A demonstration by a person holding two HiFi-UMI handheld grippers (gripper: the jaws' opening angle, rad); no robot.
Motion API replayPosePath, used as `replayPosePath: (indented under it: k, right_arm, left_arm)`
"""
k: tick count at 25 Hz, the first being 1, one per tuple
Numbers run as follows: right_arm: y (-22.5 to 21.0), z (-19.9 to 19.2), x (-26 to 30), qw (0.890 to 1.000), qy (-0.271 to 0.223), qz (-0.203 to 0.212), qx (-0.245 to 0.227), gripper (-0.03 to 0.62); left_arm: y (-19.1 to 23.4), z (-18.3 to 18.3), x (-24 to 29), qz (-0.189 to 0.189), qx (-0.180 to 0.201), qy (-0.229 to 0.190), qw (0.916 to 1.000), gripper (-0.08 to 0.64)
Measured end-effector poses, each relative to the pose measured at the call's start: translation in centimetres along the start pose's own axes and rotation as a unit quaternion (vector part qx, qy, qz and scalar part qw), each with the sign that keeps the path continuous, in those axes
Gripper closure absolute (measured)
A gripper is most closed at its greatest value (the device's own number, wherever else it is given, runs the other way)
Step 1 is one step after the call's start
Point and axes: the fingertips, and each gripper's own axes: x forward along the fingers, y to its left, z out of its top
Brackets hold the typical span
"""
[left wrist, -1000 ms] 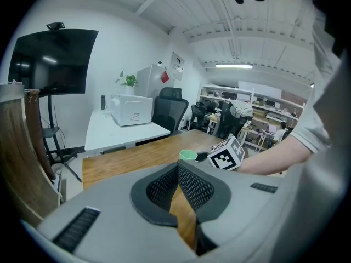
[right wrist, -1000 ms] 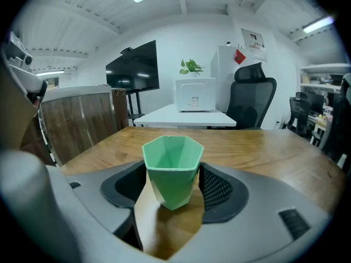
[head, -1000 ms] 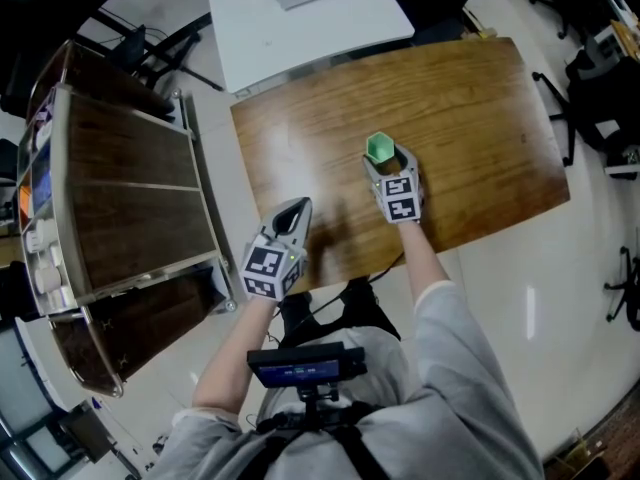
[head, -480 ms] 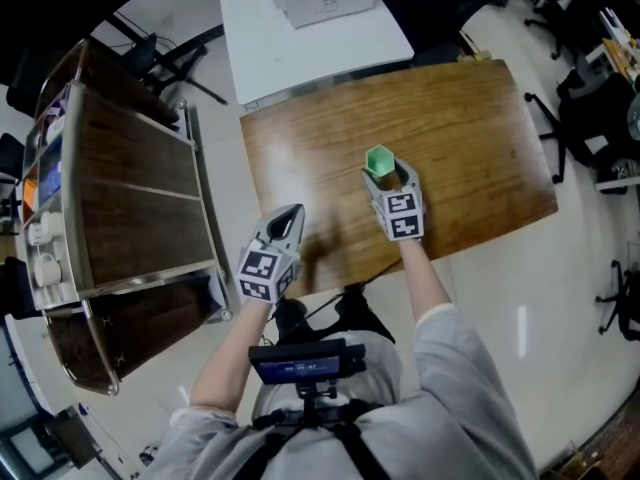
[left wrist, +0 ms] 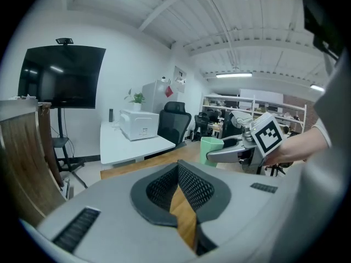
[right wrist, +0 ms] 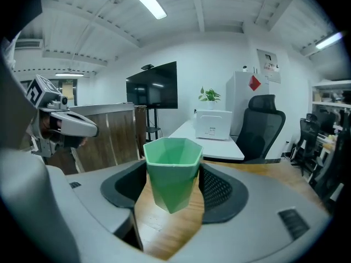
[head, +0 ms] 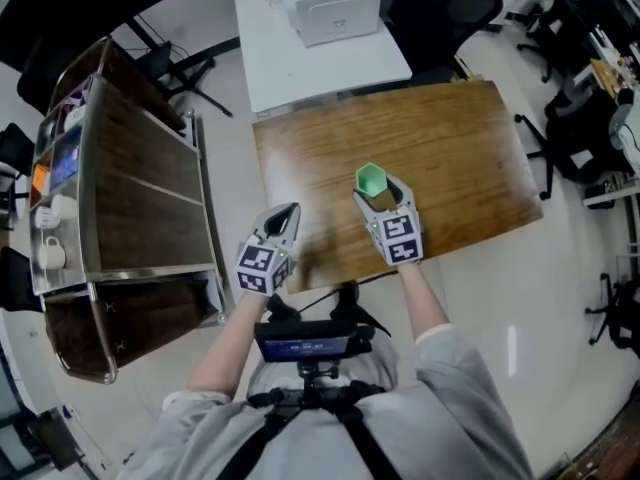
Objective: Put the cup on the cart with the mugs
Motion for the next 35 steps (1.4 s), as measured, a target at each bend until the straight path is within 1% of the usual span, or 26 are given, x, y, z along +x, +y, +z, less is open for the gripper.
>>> replayPosePath:
  k: [5, 9, 14, 20, 23, 26, 28, 31, 33, 35]
  right_arm:
    - [2.7, 1.3, -1.6, 1.000, -0.008, 0.014, -0.015, 0.284]
    - [5.6, 2.3, -1.4, 0.999, -0.003, 0.033, -0.014, 0.285]
    - [10.5, 4.6, 0.3, 0.996, -0.015, 0.080, -0.032, 0.285]
    - [18.3, 8.0, 2.6, 0.988, -0.020, 0.147, -0.051, 0.285]
    - [22.8, 9.5, 3.8, 0.980, -0.026, 0.186, -0.070, 0.285]
    - [27.6, 10.6, 4.8, 0.968, -0.032, 0.229, -0.096, 0.285]
    - [30.7, 11.2, 5.4, 0.959, -0.033, 0.258, -0.109, 0.285]
    - [35.4, 12.4, 6.3, 0.945, -0.040, 0.296, -0.130, 0.285]
    - [38.6, 13.2, 6.8, 0.935, -0.049, 0.321, -0.143, 0.285]
    - [41.9, 14.2, 7.4, 0.925, -0.051, 0.346, -0.146, 0.285]
  left_arm:
    - [0.8, 0.8, -2.1, 0.011, -0.002, -0.013, 0.9999, 0.555]
    - [2.7, 1.0, -4.7, 0.028, -0.008, -0.024, 0.9993, 0.554]
    - [6.2, 0.6, -8.5, 0.068, -0.018, -0.034, 0.9969, 0.554]
    - [10.8, -0.4, -14.0, 0.125, -0.041, -0.039, 0.9905, 0.554]
    - [13.4, -0.9, -17.2, 0.162, -0.050, -0.049, 0.9844, 0.554]
    - [15.8, -1.2, -20.8, 0.203, -0.056, -0.058, 0.9758, 0.555]
    - [17.2, -2.1, -23.2, 0.228, -0.069, -0.060, 0.9694, 0.554]
    - [19.1, -3.5, -26.4, 0.254, -0.093, -0.060, 0.9607, 0.554]
    - [20.5, -3.9, -28.7, 0.273, -0.102, -0.066, 0.9542, 0.554]
    - [21.8, -3.8, -31.3, 0.292, -0.112, -0.074, 0.9471, 0.554]
